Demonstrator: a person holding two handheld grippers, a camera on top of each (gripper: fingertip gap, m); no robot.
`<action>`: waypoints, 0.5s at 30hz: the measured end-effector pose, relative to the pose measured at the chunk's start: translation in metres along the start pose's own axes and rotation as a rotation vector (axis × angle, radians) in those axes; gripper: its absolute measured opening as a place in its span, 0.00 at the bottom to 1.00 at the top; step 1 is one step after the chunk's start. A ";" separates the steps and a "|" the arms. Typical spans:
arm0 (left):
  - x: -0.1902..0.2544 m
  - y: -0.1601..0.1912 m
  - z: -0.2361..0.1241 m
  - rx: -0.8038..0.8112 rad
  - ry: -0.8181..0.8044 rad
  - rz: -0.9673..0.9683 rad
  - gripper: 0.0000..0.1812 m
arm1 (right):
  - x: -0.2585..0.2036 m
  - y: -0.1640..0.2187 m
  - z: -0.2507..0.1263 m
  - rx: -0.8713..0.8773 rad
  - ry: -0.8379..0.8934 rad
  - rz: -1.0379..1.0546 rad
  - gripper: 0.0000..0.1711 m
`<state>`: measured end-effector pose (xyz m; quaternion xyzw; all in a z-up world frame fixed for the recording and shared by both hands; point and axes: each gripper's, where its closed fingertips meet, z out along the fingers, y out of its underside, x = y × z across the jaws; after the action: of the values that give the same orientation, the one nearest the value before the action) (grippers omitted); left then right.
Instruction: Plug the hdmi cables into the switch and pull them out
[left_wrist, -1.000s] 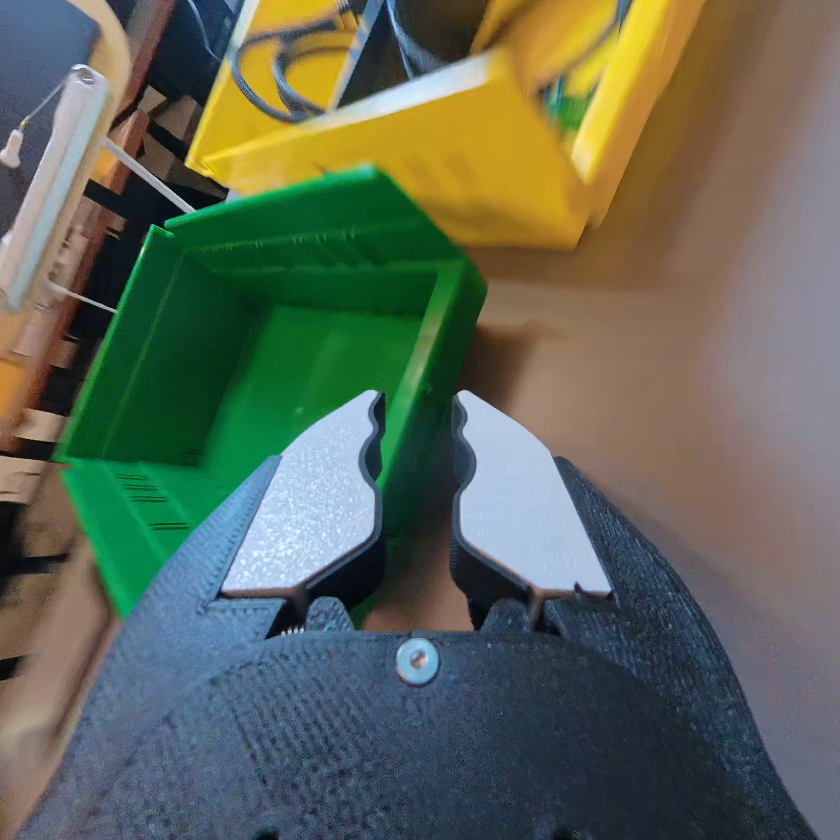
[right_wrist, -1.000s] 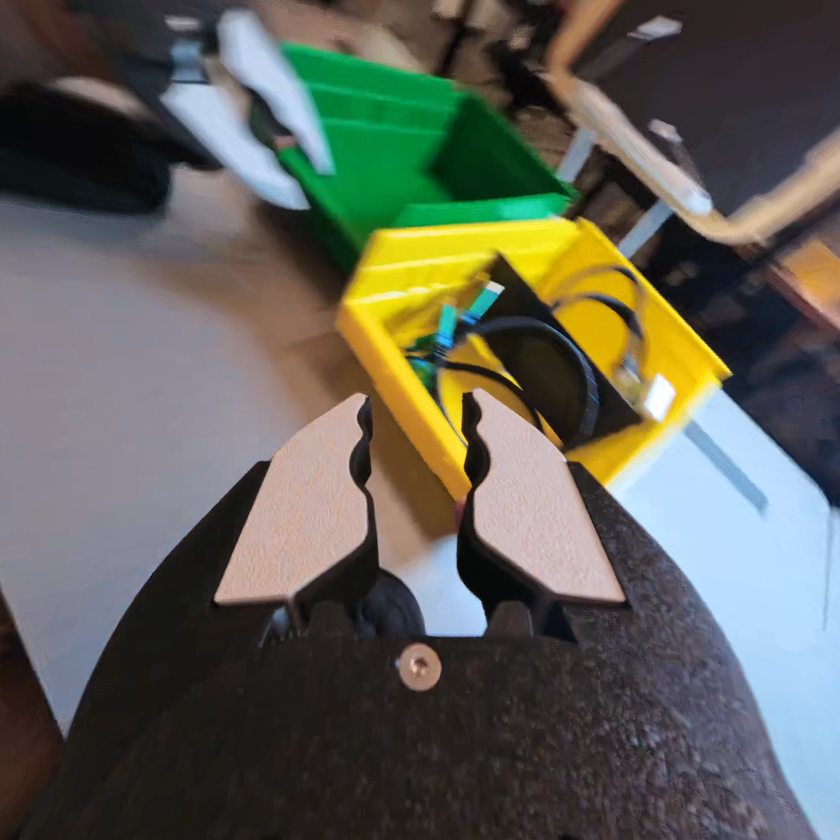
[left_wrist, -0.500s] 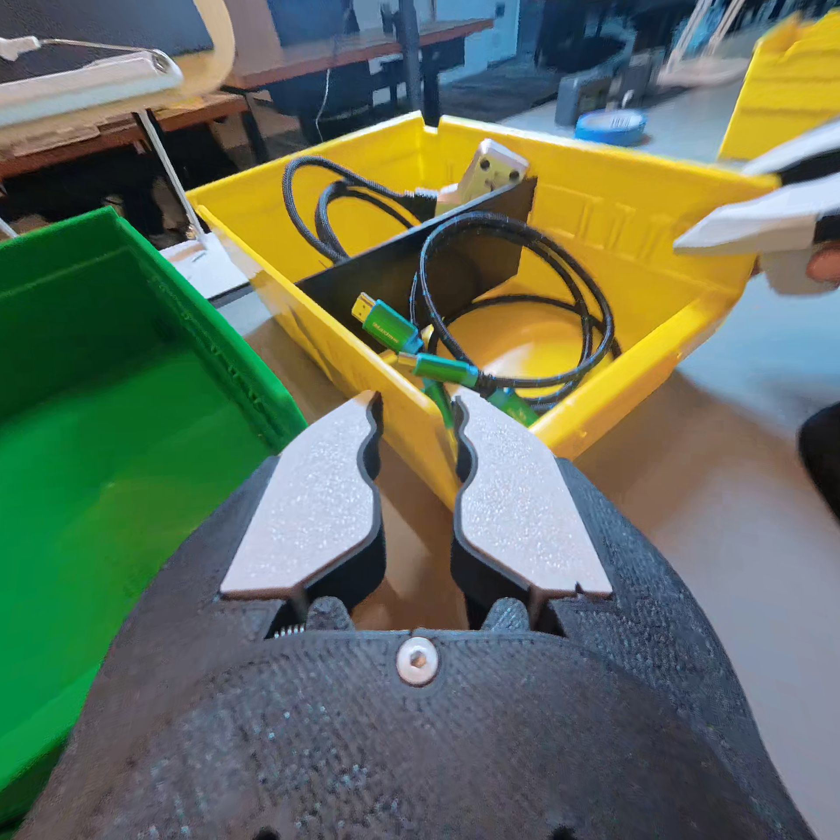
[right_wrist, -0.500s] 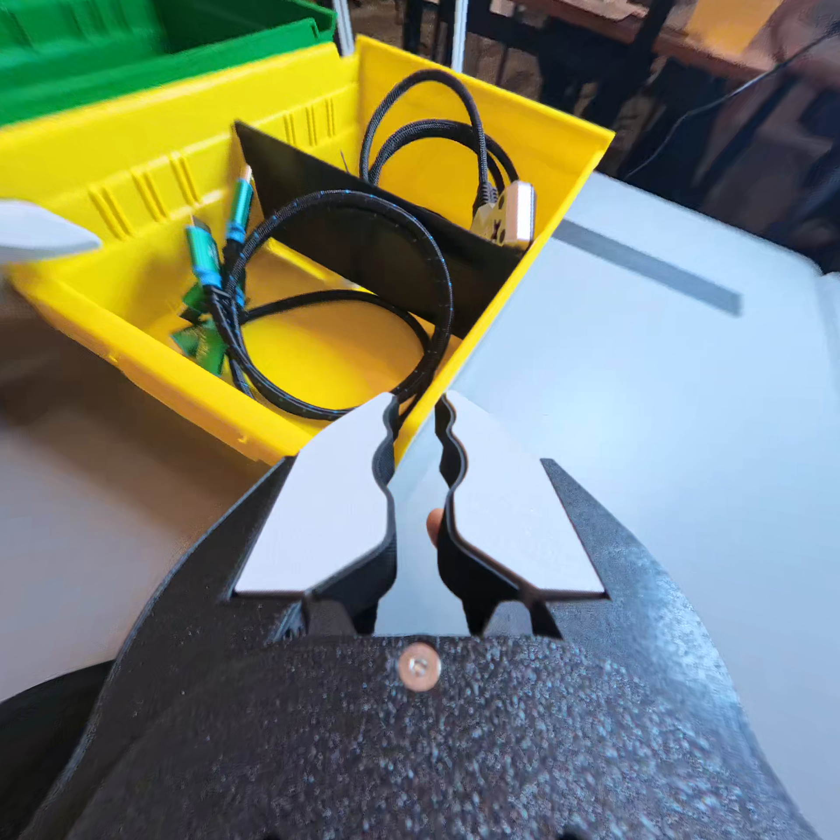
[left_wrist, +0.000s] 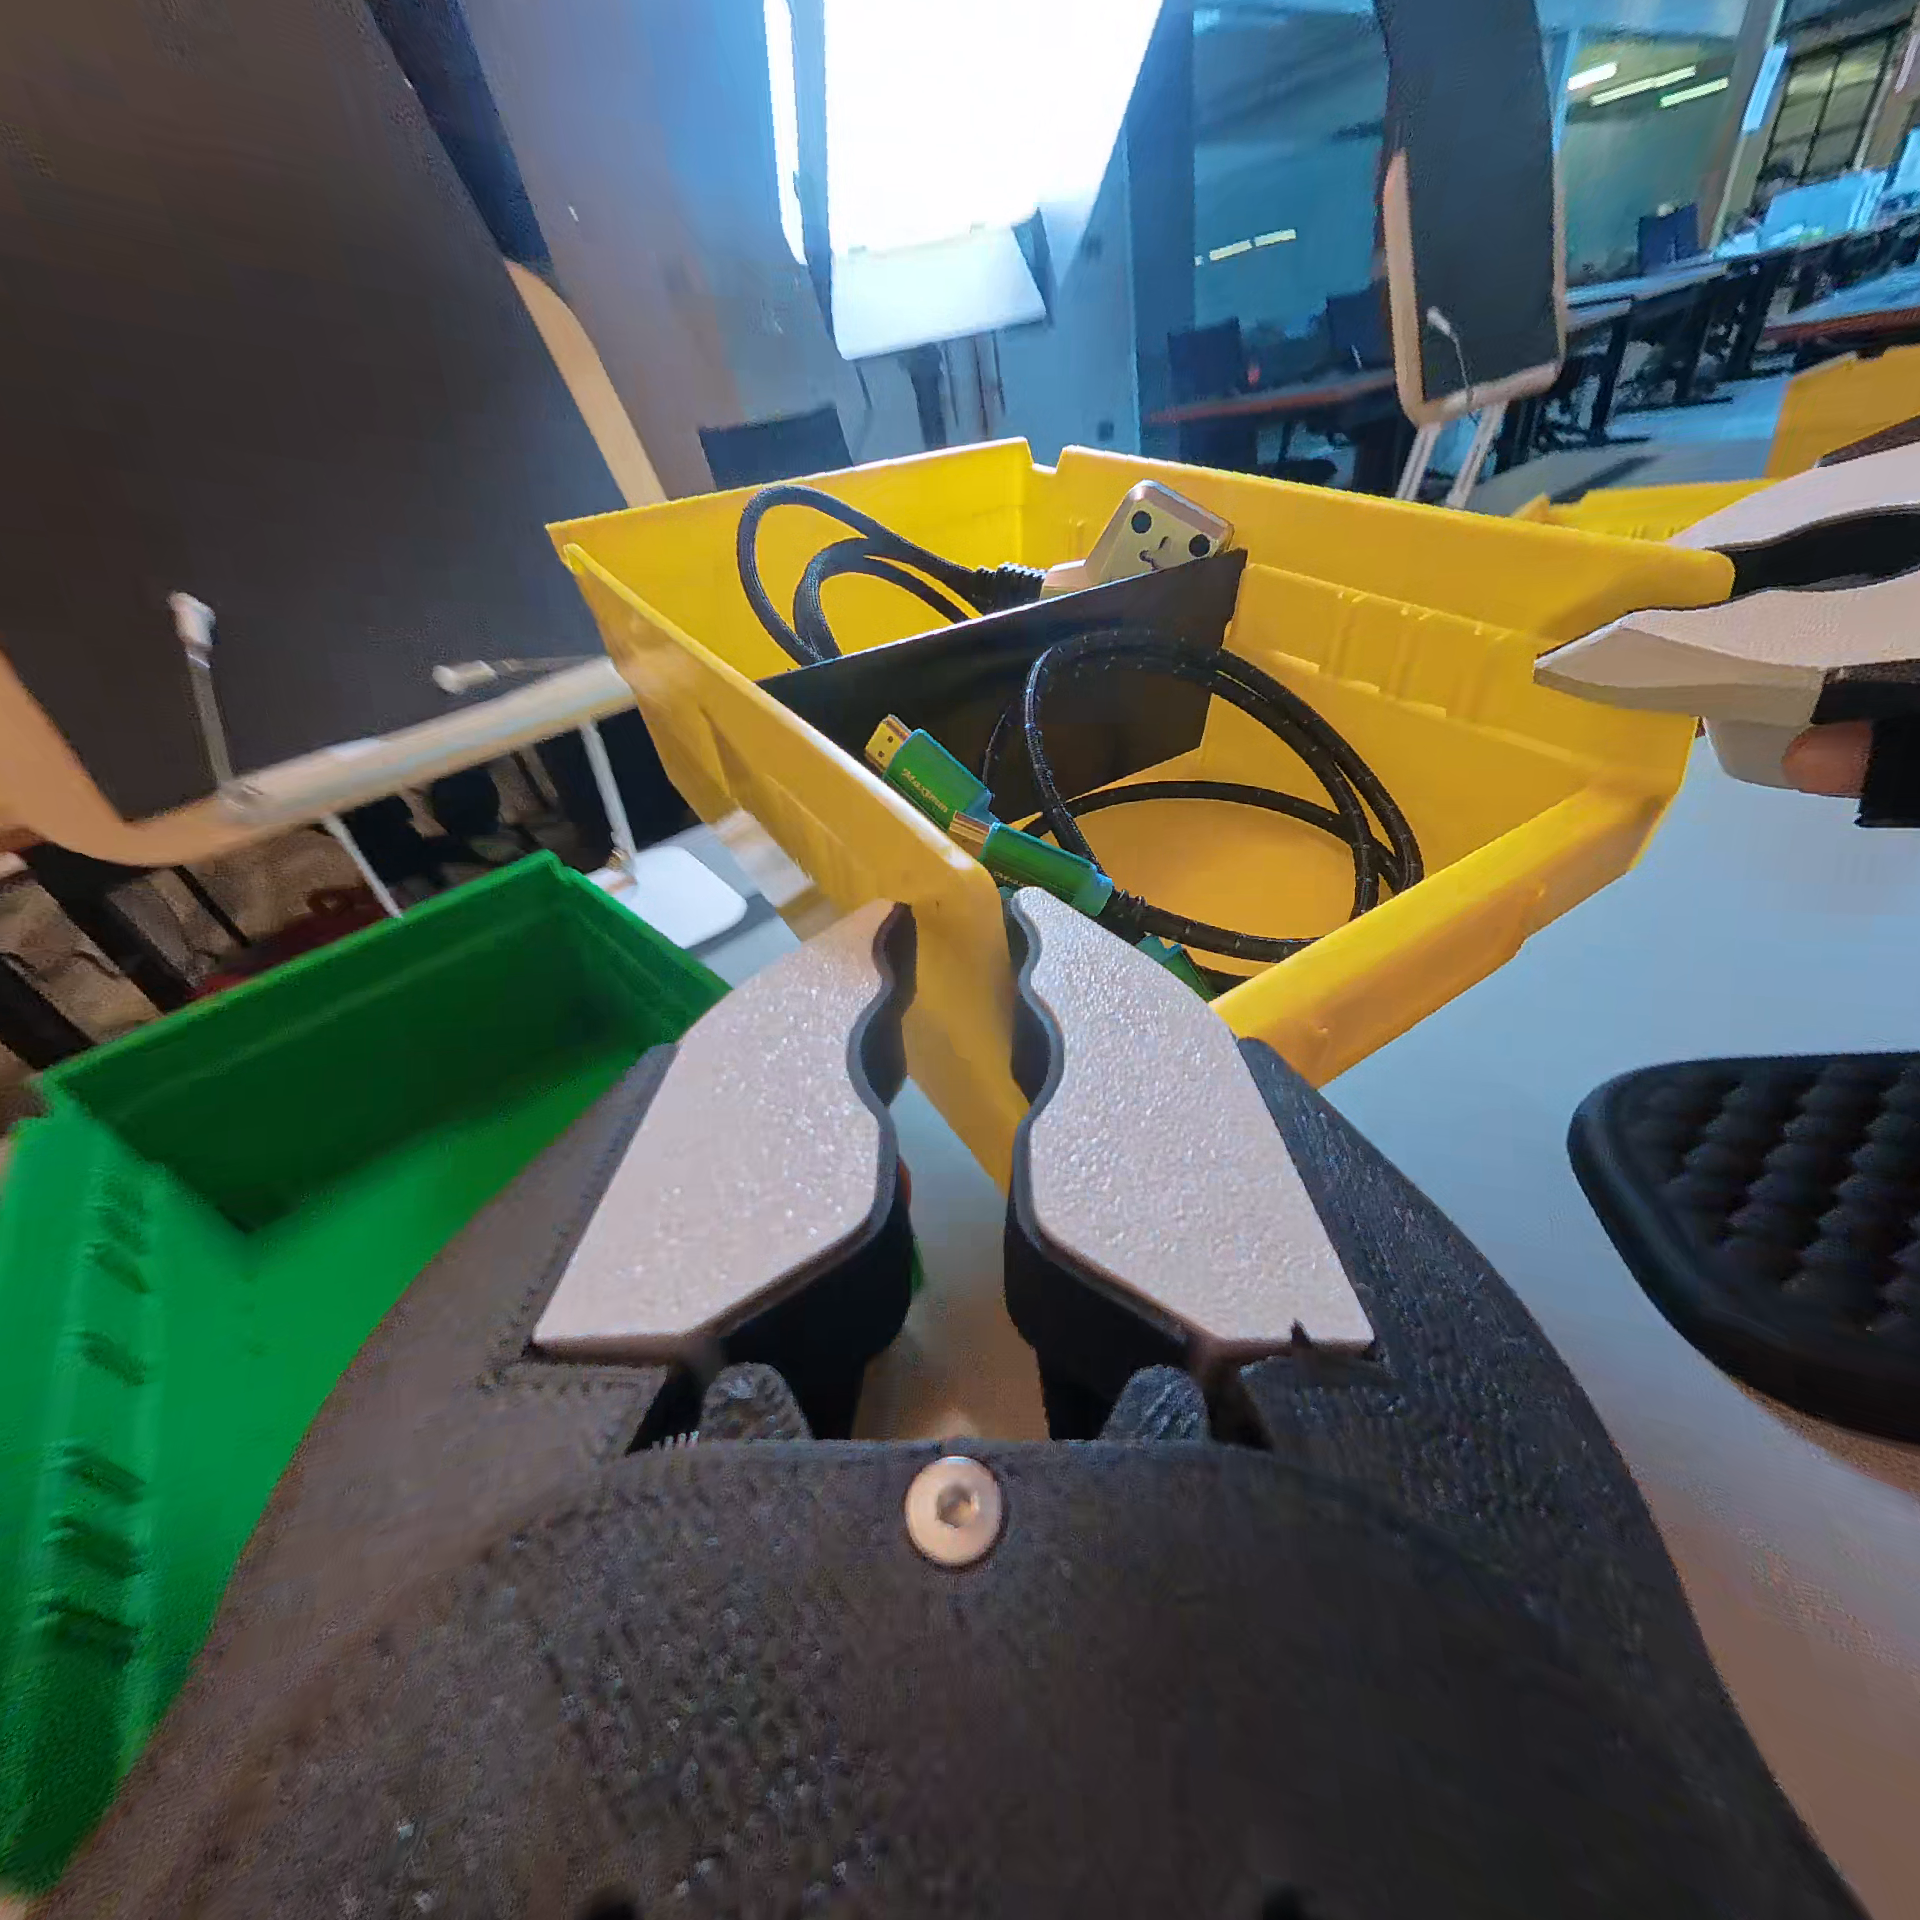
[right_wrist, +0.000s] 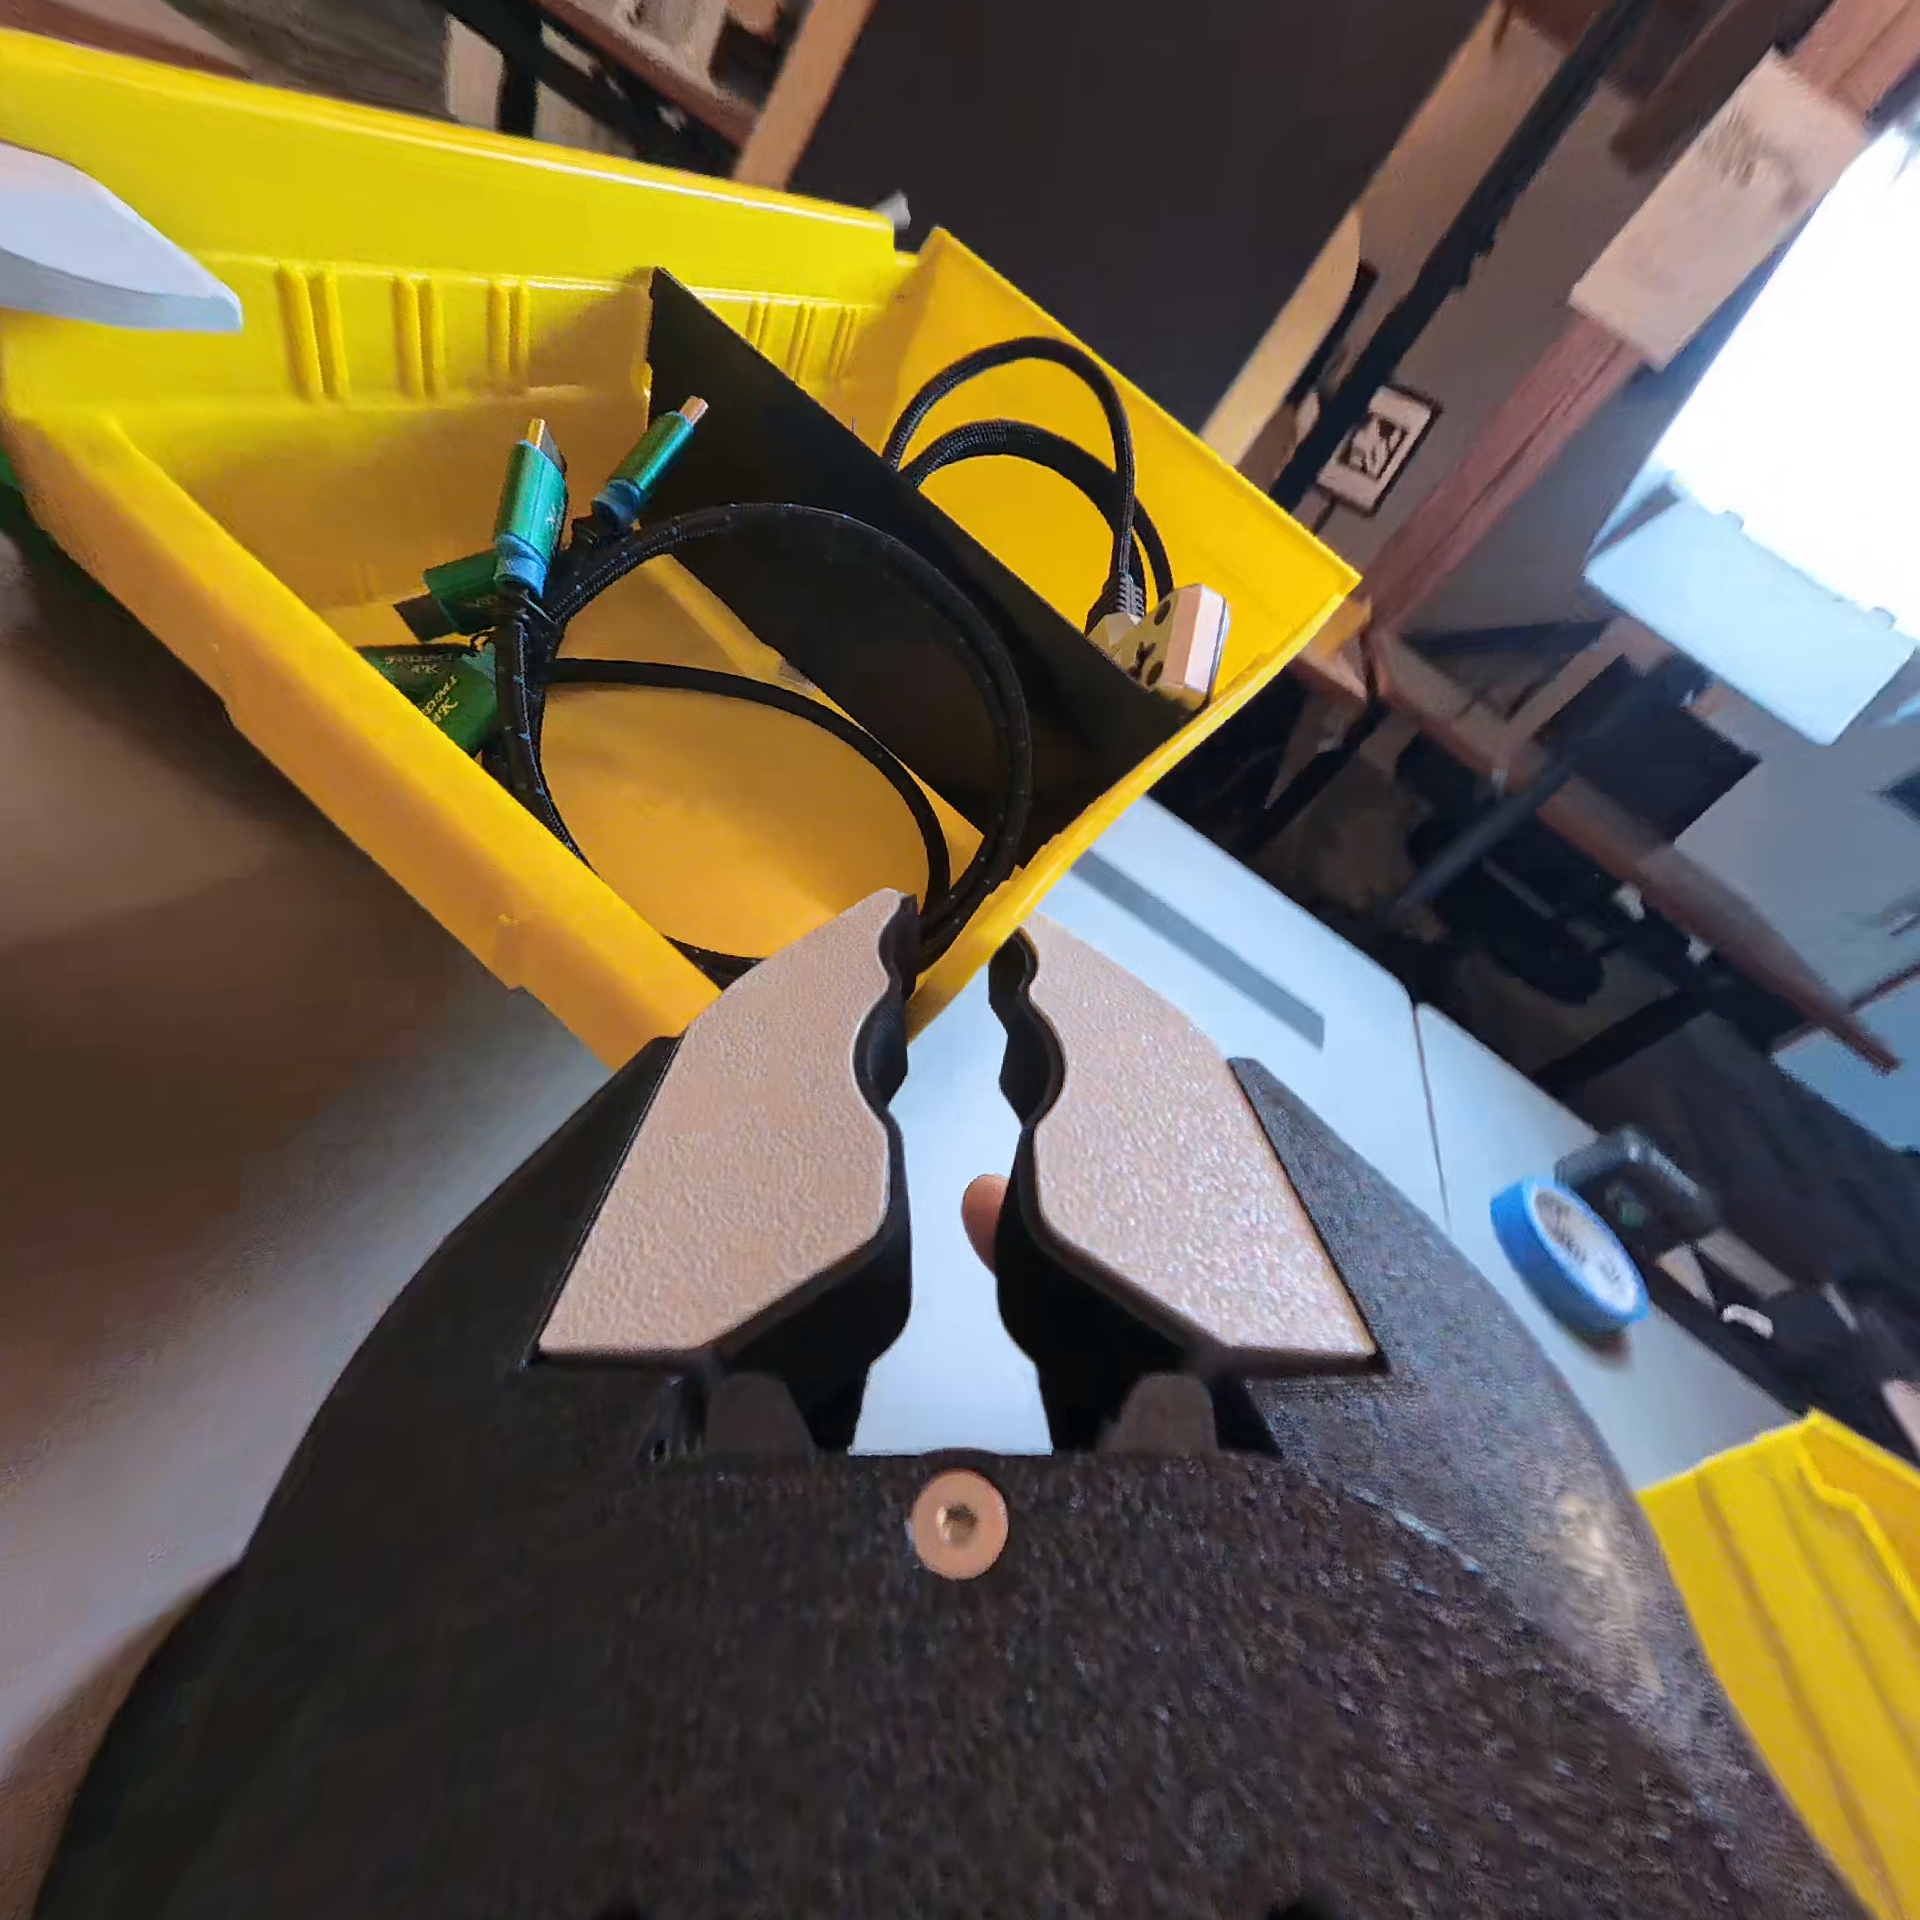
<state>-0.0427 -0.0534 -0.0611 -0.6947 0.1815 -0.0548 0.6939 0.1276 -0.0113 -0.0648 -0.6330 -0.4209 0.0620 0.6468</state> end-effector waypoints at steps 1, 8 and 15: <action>-0.008 -0.011 -0.011 0.021 -0.018 0.012 0.09 | -0.004 -0.017 0.000 0.033 -0.008 -0.018 0.08; -0.094 -0.048 -0.119 0.063 -0.258 0.086 0.09 | -0.085 -0.124 0.040 0.237 -0.168 -0.064 0.08; -0.168 -0.010 -0.249 -0.069 -0.486 0.138 0.09 | -0.225 -0.179 0.091 0.306 -0.443 -0.075 0.08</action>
<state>-0.2781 -0.2334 -0.0139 -0.6967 0.0584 0.1676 0.6951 -0.1535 -0.1138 -0.0285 -0.4827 -0.5611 0.2378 0.6290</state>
